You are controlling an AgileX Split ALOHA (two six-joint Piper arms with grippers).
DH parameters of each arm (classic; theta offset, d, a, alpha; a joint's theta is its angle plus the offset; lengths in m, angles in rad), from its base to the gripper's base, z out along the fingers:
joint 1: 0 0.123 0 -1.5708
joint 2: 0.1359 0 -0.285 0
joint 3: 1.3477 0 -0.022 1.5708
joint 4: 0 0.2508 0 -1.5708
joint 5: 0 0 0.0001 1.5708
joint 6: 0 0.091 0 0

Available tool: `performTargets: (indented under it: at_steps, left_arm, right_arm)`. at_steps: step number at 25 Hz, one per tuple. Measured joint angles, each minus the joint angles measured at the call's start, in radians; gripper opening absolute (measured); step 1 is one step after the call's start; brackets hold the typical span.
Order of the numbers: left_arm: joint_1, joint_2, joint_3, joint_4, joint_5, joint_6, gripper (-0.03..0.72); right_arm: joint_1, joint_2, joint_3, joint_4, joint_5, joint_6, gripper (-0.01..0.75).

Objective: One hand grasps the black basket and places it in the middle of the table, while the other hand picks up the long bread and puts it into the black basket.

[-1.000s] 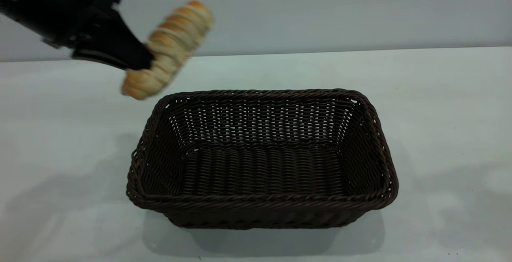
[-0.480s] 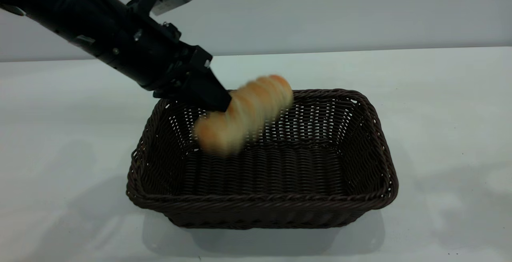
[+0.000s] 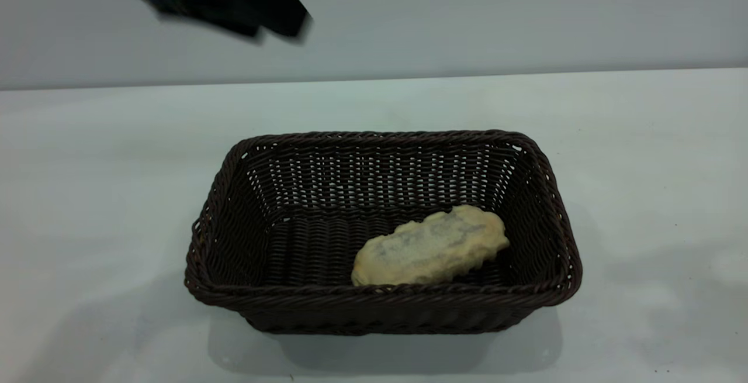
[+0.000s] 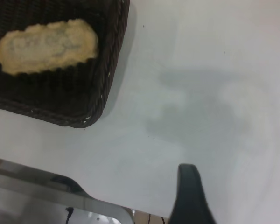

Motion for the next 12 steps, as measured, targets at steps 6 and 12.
performTargets:
  at_steps: [6, 12]
  left_arm:
    - [0.000, -0.231, -0.107, 0.634, 0.254, -0.594, 0.541]
    - [0.000, -0.387, -0.139, 0.978, 0.597, -0.910, 0.541]
  right_arm:
    - [0.000, -0.078, 0.000, 0.000, 0.001, 0.001, 0.562]
    - [0.000, -0.213, 0.076, 0.000, 0.002, 0.002, 0.562]
